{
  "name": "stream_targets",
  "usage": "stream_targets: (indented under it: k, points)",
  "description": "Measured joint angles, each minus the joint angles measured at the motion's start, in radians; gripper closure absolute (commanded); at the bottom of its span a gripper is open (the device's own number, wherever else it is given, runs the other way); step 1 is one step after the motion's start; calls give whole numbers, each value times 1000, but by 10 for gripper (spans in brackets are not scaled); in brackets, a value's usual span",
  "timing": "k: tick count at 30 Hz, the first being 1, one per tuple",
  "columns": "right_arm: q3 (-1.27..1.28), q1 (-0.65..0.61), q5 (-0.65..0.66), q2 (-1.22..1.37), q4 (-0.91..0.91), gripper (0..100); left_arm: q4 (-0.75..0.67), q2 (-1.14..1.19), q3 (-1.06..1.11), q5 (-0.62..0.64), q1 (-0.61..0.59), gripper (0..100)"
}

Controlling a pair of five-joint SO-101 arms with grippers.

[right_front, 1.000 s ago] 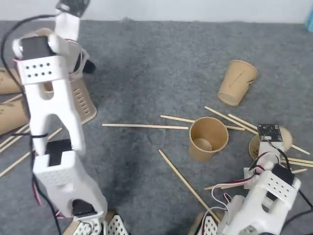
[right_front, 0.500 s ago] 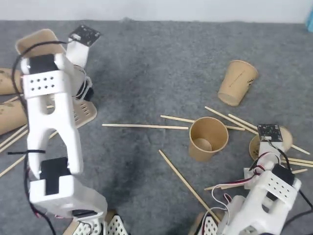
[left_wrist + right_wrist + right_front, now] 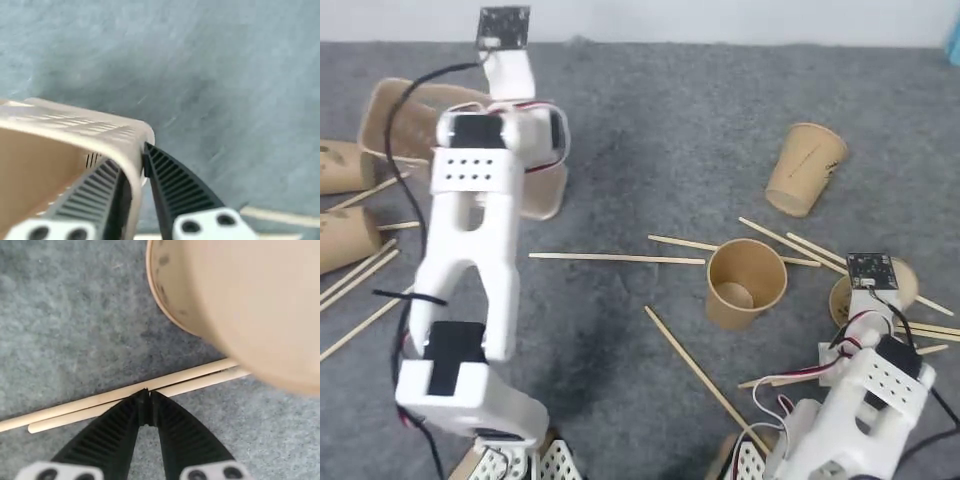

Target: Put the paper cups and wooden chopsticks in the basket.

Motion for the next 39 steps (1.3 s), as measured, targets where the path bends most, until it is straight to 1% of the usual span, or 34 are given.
stream_targets:
  k: [2,7,13,18,20,24,30,33,36,39]
  points:
    - [0,0,0,0,0,987,-29,0,-14,43,28,987]
    - [0,0,0,0,0,987,-34,0,-55,54,100,987]
    - [0,0,0,0,0,987,66,0,-57,69,170,987]
    - [0,0,0,0,0,987,149,0,-69,250,189,987]
    - [0,0,0,0,0,987,184,0,-91,290,193,987]
    - [0,0,0,0,0,987,256,0,-163,308,226,987]
    - [0,0,0,0,0,987,404,0,-361,308,288,987]
    - [0,0,0,0,0,987,434,3,-397,308,296,987]
    - [0,0,0,0,0,987,466,71,-417,296,296,987]
    - [0,0,0,0,0,987,499,189,-477,270,299,987]
